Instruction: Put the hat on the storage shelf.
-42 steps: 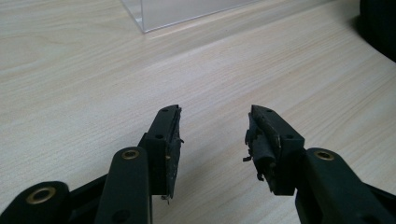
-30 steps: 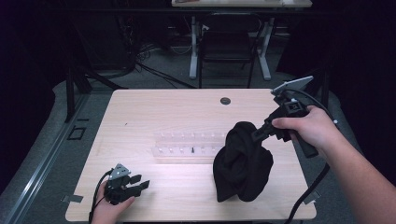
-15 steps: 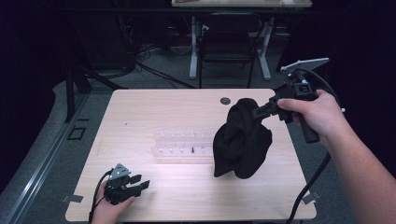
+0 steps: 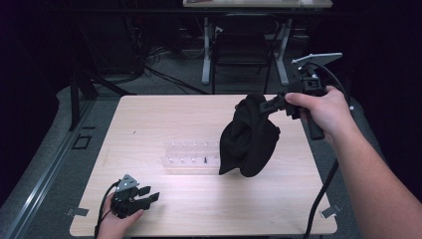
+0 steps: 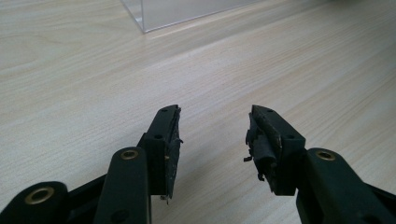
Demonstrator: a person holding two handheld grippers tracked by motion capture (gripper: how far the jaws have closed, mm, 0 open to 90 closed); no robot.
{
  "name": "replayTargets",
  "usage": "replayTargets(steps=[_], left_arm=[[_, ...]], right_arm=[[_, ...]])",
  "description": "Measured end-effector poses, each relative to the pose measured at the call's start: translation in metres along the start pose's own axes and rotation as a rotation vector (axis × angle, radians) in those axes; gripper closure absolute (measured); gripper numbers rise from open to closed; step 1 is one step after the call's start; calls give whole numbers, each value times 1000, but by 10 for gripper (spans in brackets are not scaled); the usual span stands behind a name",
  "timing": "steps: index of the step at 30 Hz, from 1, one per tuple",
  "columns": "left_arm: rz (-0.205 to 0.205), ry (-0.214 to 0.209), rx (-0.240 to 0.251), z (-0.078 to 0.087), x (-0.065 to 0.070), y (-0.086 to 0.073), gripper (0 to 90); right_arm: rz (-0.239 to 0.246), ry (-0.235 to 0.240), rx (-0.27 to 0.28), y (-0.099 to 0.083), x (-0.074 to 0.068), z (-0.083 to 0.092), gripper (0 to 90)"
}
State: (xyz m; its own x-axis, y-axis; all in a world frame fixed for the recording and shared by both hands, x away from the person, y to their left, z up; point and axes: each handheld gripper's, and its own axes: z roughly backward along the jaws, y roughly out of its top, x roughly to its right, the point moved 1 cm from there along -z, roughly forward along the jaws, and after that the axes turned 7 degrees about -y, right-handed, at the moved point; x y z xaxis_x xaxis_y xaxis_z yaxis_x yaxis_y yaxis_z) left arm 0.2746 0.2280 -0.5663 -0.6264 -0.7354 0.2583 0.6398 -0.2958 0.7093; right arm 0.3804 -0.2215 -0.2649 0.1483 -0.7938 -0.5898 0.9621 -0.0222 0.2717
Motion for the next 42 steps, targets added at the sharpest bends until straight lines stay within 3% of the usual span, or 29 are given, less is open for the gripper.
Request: replayTargets(steps=[10, 11, 24, 42], left_arm=[[-1, -5, 4, 0, 0, 0, 531], [-2, -5, 4, -1, 0, 0, 531], [-4, -8, 9, -2, 1, 0, 531], [-5, -9, 9, -5, 2, 1, 531]], right_arm=[[-12, 16, 8, 12, -8, -13, 881], [-11, 22, 27, 13, -8, -15, 881], [-16, 18, 8, 29, -19, -37, 881], [-19, 8, 19, 41, -19, -51, 880]])
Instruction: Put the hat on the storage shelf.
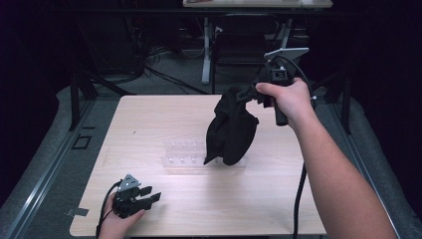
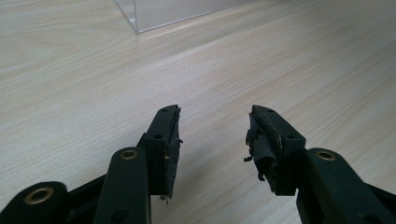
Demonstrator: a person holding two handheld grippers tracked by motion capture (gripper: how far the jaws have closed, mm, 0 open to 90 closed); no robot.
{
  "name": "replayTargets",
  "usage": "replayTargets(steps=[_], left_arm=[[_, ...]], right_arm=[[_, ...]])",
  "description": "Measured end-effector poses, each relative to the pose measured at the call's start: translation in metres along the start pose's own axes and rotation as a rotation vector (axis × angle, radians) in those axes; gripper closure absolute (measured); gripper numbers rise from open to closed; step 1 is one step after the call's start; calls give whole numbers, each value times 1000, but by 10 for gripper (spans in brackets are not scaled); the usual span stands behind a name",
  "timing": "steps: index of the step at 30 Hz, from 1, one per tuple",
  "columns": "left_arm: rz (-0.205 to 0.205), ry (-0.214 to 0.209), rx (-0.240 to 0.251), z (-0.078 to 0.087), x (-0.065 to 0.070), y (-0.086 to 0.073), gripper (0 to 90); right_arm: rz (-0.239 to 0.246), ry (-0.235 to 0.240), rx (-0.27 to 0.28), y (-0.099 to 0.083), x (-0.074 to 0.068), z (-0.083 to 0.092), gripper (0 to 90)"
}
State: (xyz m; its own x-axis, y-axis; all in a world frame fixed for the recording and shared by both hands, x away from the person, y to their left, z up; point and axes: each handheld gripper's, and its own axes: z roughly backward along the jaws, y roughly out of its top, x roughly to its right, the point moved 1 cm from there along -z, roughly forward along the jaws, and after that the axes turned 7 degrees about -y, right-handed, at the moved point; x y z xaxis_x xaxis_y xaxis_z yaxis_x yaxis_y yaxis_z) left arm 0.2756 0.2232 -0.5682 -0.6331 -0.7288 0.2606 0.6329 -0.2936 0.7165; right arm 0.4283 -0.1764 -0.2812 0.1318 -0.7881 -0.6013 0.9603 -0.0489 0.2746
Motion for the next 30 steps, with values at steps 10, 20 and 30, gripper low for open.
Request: replayTargets(steps=[10, 20, 30], left_arm=[[5, -1, 1, -2, 0, 2, 530], [-28, -8, 28, -1, 6, 8, 525], [-66, -30, 71, 4, 12, 25, 529]], right_arm=[[0, -5, 1, 6, 2, -11, 879], [23, 54, 3, 6, -8, -27, 873], [37, 74, -3, 3, -14, -34, 864]])
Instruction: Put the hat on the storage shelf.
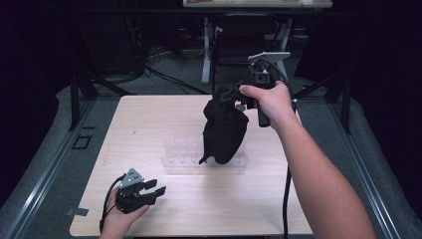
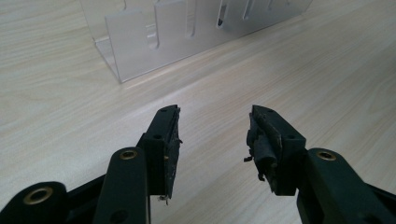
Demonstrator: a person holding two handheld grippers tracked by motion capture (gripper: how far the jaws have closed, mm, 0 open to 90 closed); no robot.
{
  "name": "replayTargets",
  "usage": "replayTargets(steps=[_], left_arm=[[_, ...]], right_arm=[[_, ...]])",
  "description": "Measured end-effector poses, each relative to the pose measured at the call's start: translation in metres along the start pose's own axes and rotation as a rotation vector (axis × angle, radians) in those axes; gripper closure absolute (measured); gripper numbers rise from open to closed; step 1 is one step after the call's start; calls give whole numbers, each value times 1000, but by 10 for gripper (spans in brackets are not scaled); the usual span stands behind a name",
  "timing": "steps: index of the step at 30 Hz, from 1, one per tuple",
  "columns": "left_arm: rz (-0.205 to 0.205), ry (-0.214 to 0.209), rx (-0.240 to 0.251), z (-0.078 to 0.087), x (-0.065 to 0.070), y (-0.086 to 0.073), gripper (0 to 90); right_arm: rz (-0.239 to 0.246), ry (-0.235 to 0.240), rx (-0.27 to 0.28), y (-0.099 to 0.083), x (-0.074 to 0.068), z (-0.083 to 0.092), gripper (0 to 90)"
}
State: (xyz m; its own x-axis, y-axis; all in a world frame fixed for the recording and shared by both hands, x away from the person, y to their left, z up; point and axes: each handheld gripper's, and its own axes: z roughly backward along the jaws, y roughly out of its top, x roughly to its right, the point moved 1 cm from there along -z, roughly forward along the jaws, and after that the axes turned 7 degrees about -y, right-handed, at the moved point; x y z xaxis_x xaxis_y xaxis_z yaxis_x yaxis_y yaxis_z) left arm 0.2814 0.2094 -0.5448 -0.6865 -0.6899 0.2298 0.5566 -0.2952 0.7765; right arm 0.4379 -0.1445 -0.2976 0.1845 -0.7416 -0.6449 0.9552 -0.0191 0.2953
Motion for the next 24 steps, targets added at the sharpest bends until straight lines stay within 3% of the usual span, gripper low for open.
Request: replayTargets(steps=[9, 13, 24], left_arm=[[-33, 7, 26, 0, 3, 16, 537], [-55, 9, 38, 0, 7, 33, 539], [-103, -55, 71, -13, 28, 69, 605]], right_arm=[[-5, -4, -1, -1, -1, 0, 862], [-1, -2, 2, -1, -3, -2, 861], [4, -1, -2, -2, -6, -4, 853]])
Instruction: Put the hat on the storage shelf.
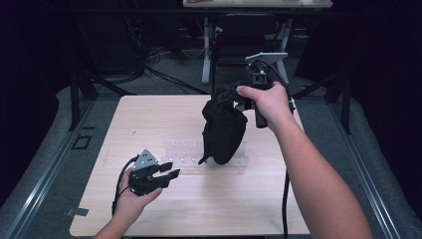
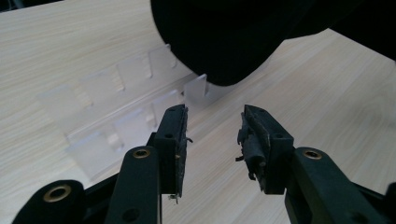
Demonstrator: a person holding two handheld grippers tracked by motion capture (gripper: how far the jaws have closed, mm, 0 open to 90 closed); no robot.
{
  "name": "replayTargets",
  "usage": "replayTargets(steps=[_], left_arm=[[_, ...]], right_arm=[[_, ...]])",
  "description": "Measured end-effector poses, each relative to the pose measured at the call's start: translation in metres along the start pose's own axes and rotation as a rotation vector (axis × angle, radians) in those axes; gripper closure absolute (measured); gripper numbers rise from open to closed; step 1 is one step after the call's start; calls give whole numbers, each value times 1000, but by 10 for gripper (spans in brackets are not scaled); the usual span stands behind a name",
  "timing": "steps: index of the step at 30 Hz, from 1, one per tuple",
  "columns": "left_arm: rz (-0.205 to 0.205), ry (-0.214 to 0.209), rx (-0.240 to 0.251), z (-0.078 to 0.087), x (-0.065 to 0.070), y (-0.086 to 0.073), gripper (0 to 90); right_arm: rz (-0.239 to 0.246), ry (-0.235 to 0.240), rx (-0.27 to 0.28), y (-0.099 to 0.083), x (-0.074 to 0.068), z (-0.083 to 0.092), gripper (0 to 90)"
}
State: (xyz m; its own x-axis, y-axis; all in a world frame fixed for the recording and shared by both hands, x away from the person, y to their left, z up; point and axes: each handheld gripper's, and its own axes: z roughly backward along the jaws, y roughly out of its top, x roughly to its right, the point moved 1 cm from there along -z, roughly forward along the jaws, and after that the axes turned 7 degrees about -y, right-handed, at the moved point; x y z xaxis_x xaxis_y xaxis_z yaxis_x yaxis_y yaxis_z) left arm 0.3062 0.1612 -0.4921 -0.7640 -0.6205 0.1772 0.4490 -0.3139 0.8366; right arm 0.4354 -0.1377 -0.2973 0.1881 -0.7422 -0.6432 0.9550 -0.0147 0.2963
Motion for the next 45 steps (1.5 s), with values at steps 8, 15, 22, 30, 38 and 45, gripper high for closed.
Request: replayTargets(steps=[8, 15, 22, 30, 38, 45], left_arm=[[-34, -14, -6, -14, 12, 15, 623], [-75, -29, -8, -21, 24, 29, 657], [-131, -36, -13, -32, 39, 40, 682], [-172, 7, -27, -46, 42, 45, 737], [-187, 28, -38, -50, 42, 45, 803], [-192, 31, -38, -49, 40, 44, 815]], right_arm=[[5, 10, -2, 0, -1, -1, 850], [-2, 19, 3, 0, 1, -1, 846], [-3, 42, 2, 0, 3, -3, 843], [1, 42, 10, -1, 3, -3, 839], [8, 51, 10, -2, 3, -4, 828], [15, 74, 31, -4, 0, 1, 778]])
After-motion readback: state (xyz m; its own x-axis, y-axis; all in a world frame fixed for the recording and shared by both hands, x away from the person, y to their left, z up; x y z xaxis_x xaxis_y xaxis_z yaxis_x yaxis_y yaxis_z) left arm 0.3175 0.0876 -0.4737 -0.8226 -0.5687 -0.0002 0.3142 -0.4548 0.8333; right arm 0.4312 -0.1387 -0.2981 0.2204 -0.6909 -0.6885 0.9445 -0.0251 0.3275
